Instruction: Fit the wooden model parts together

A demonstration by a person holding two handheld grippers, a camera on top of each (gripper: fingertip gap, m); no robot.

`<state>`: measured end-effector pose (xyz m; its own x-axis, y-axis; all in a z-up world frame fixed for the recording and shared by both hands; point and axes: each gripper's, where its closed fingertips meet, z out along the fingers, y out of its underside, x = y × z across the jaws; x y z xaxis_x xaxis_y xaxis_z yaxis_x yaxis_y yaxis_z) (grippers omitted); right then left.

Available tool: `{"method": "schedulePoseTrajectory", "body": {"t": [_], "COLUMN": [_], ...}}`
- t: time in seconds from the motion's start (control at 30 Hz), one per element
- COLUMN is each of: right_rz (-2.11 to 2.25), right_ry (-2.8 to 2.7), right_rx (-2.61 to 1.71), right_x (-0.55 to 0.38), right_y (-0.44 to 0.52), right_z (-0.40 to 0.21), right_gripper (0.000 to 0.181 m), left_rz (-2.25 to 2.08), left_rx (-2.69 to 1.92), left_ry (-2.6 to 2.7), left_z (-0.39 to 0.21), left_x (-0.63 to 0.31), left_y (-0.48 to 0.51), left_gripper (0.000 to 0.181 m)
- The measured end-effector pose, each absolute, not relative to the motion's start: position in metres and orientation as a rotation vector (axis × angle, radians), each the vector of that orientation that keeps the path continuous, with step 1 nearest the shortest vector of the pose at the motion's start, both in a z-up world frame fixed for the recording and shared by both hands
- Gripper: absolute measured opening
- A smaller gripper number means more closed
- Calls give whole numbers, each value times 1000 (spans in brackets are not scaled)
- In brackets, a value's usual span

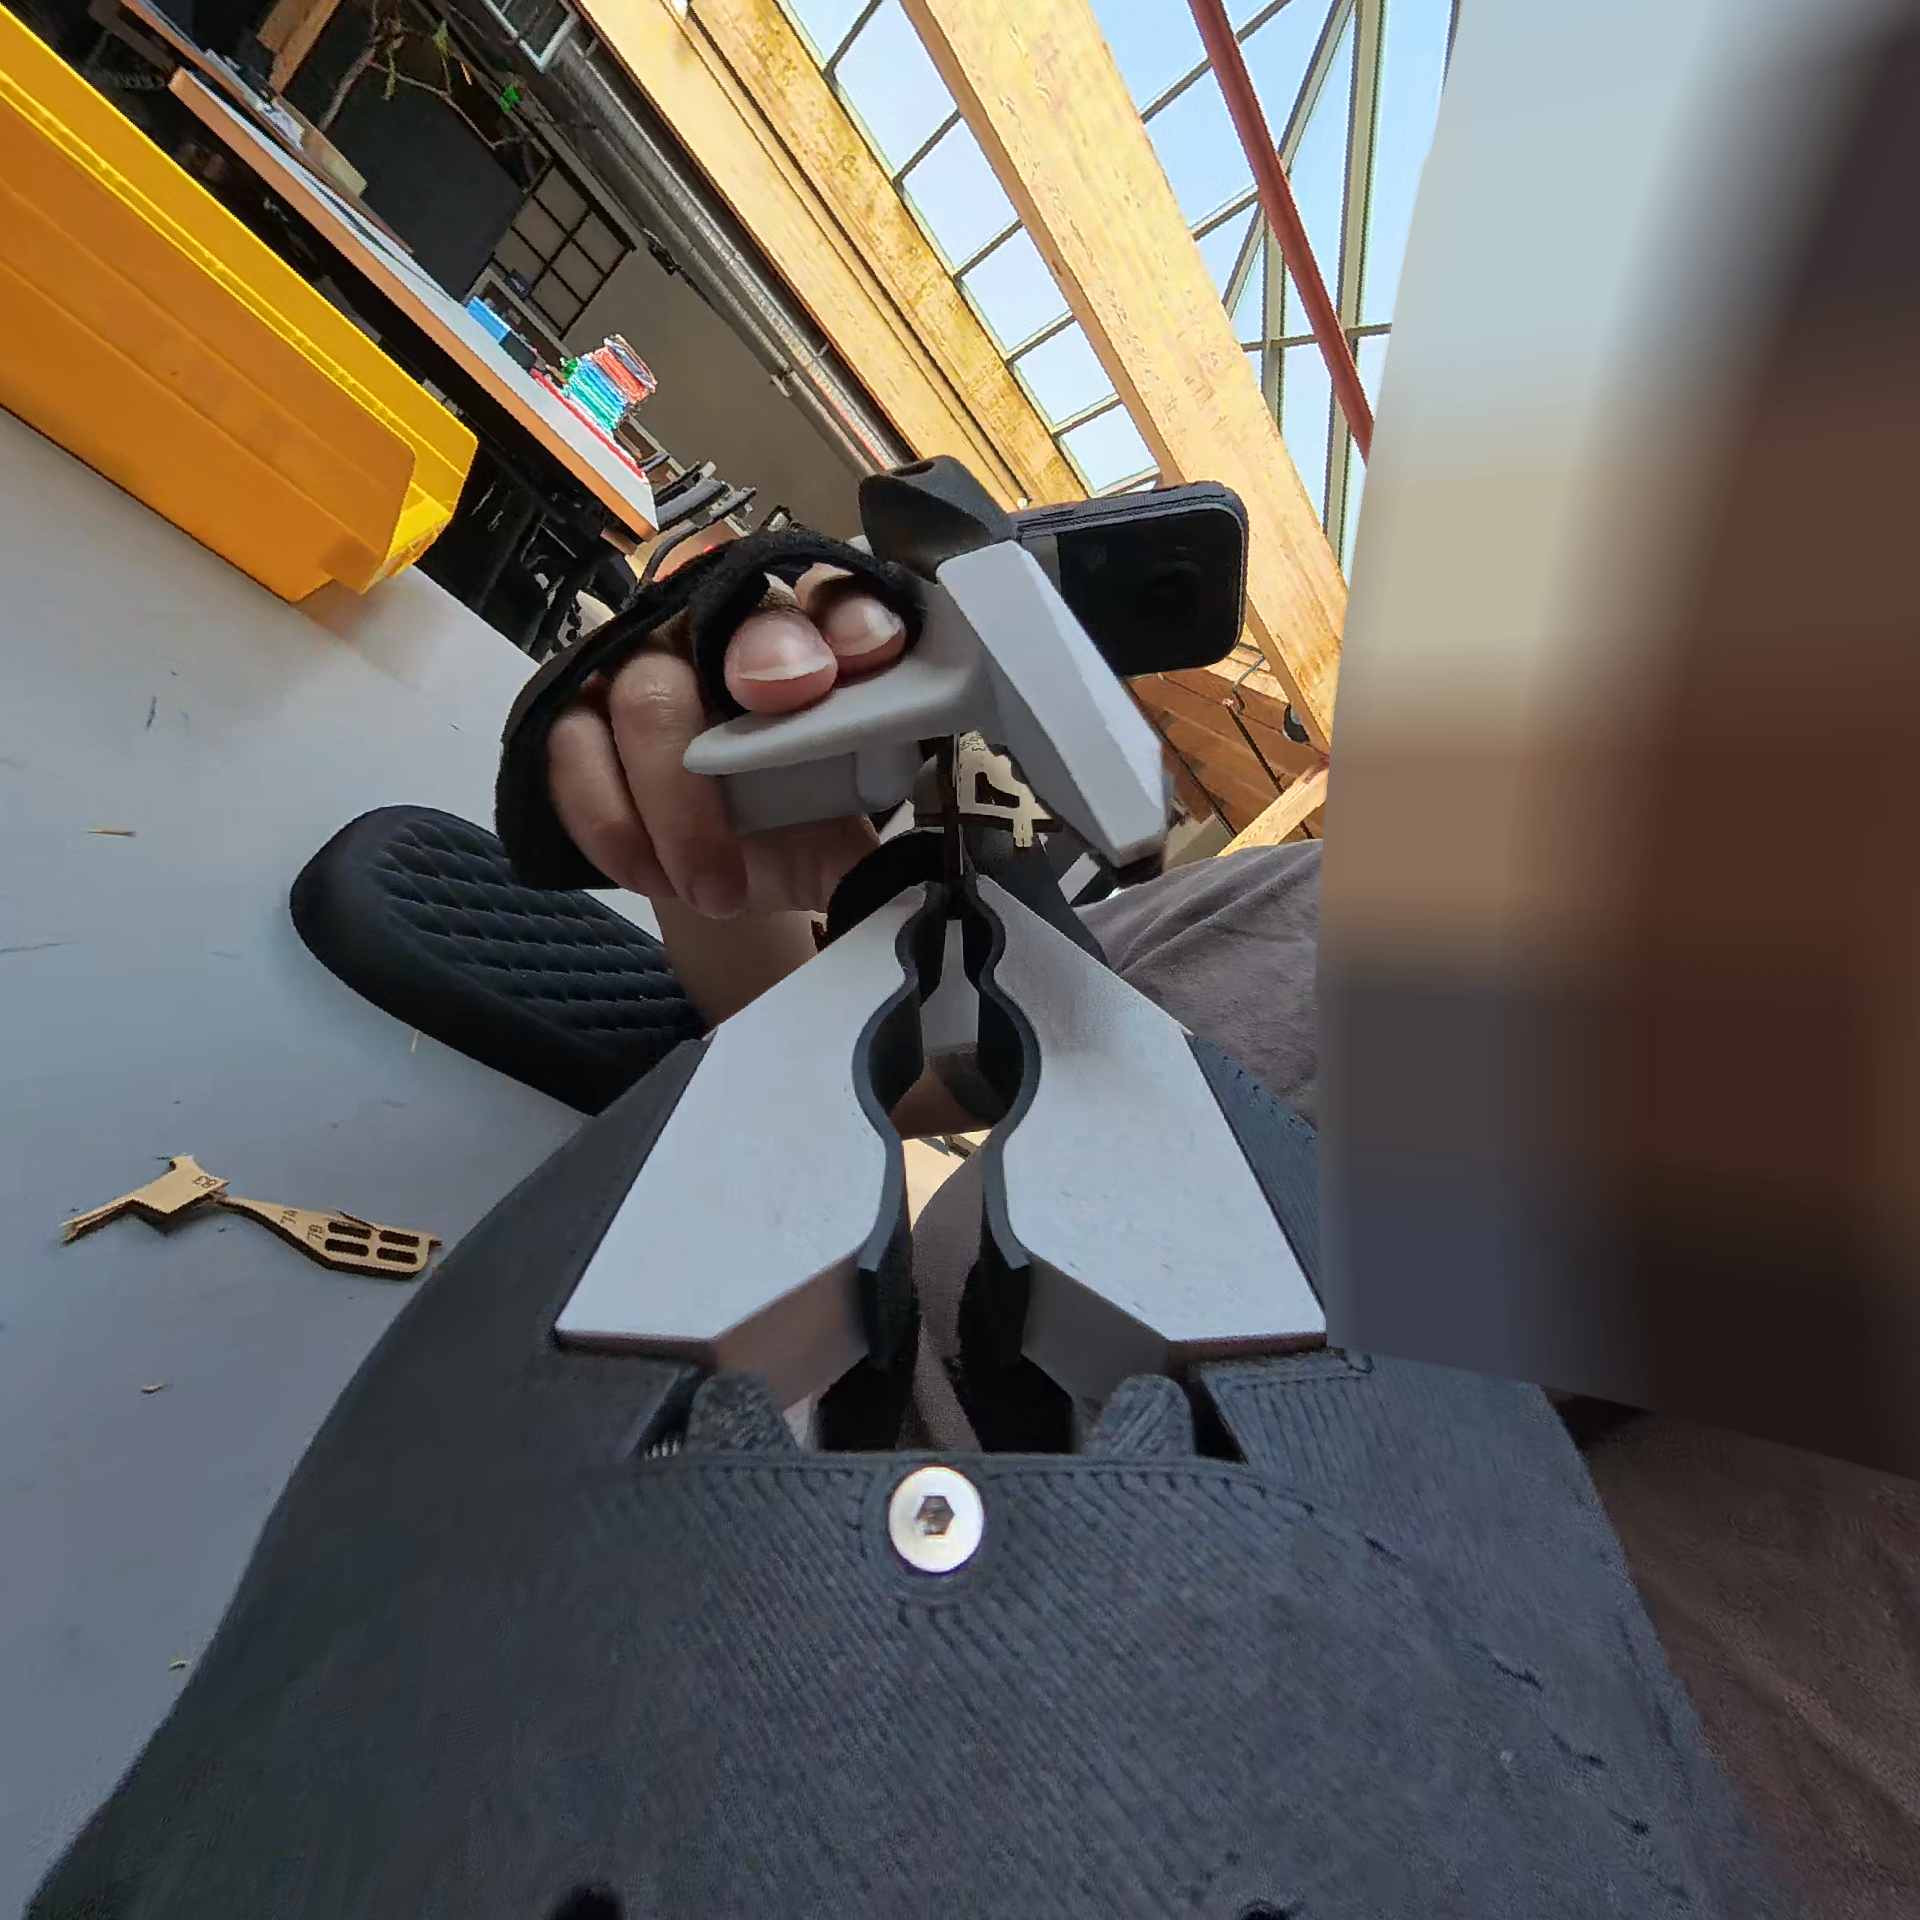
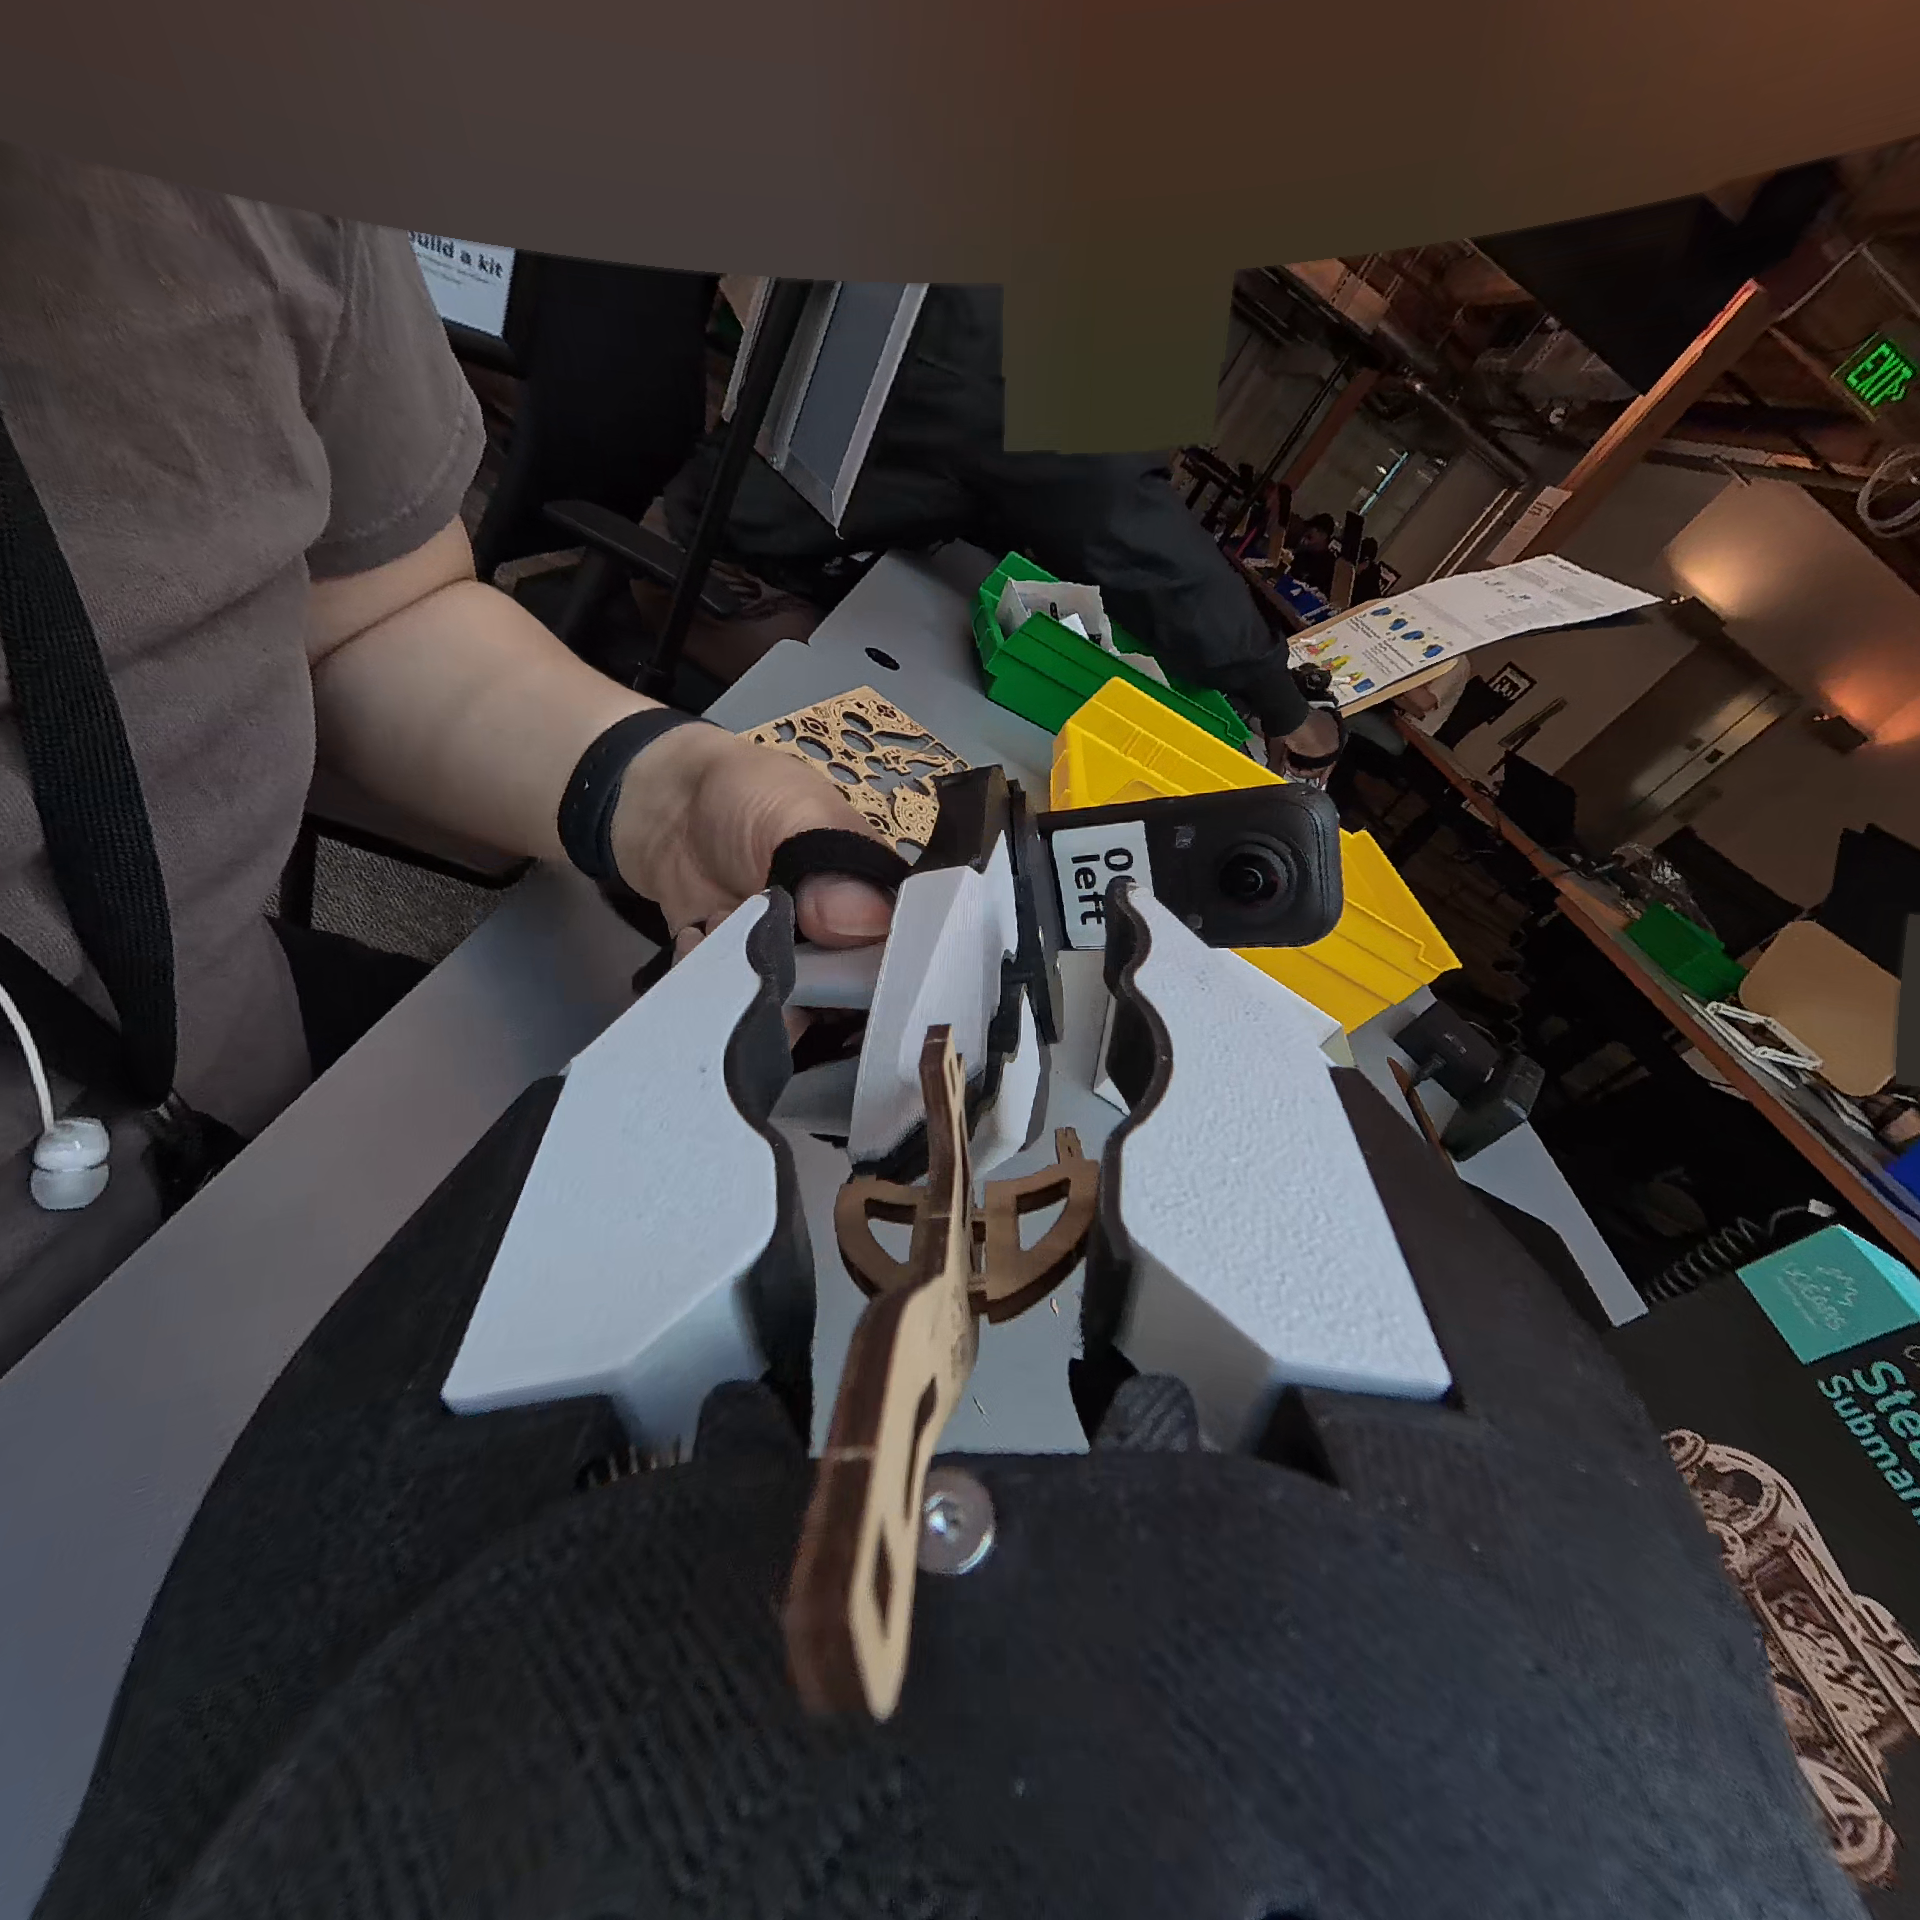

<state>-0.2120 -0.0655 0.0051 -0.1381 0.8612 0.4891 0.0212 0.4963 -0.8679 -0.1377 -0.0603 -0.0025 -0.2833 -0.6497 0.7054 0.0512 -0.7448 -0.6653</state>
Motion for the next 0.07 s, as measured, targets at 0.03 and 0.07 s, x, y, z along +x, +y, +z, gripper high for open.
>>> {"method": "schedulePoseTrajectory", "body": {"t": [0.03, 0.07], "right_rz": [858, 837], "right_ry": [-1560, -1575], "right_rx": [-797, -805], "right_x": [-212, -211], "right_y": [-64, -63], "right_z": [2, -2], "right_gripper": [60, 59], "left_rz": [-2069, -2071], "left_rx": [-1537, -1556], "left_ry": [749, 747], "left_z": [-4, -4], "left_x": [-137, -137], "left_y": [-61, -61], "left_gripper": [1, 1]}}
